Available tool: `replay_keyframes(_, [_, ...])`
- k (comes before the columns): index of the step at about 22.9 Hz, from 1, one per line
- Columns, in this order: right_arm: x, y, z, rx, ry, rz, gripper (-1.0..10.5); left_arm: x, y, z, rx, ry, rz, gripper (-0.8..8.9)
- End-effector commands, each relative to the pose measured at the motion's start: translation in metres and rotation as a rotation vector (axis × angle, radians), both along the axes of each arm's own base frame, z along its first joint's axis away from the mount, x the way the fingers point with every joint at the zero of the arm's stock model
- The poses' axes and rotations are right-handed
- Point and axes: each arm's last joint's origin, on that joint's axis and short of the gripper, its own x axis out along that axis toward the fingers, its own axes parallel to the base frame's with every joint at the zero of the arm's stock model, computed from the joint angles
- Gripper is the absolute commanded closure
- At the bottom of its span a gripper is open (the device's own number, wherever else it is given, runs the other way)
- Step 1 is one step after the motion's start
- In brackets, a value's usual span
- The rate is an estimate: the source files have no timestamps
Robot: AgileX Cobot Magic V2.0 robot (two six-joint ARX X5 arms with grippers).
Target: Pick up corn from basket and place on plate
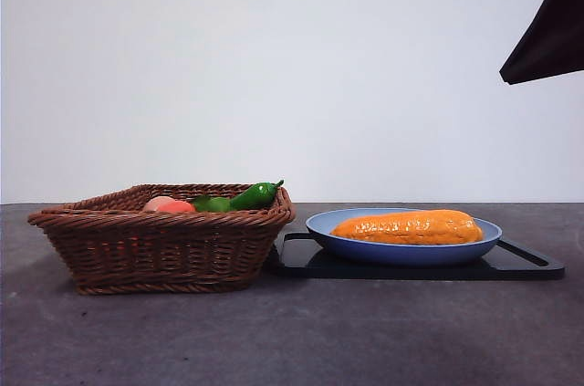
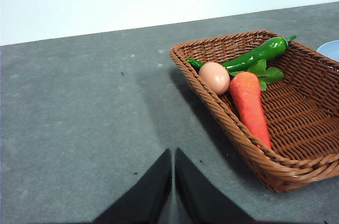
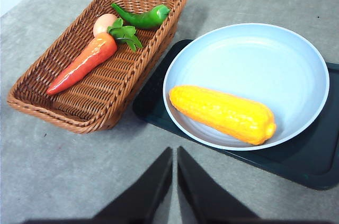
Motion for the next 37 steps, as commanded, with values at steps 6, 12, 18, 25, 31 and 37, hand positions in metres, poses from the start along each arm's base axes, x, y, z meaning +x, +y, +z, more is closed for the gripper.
replay_keyframes(6, [-0.001,-0.004,0.006,-0.091,-0.114,-0.023,9.4,0.001,0.0,-0.009,-0.005,0.037,0.002,8.06])
replay_keyframes(12, [-0.014,-0.045,0.006,-0.189,-0.322,-0.294,9.4,0.001,0.0,-0.009,-0.005,0.036,0.002,8.06])
replay_keyframes(18, [-0.037,-0.068,-0.039,-0.196,-0.524,-0.497,9.4,0.001,0.0,-0.009,-0.005,0.037,0.002,8.06])
replay_keyframes(25, [-0.042,-0.071,-0.068,-0.2,-0.537,-0.528,9.4,0.001,0.0,-0.009,-0.005,0.036,0.002,8.06])
replay_keyframes(31, [-0.043,-0.071,-0.084,-0.2,-0.497,-0.526,9.4,0.001,0.0,-0.009,-0.005,0.036,0.002,8.06])
replay_keyframes(37, [-0.045,-0.071,-0.092,-0.215,-0.421,-0.518,9.4,0.001,0.0,-0.009,-0.005,0.037,0.002,8.06])
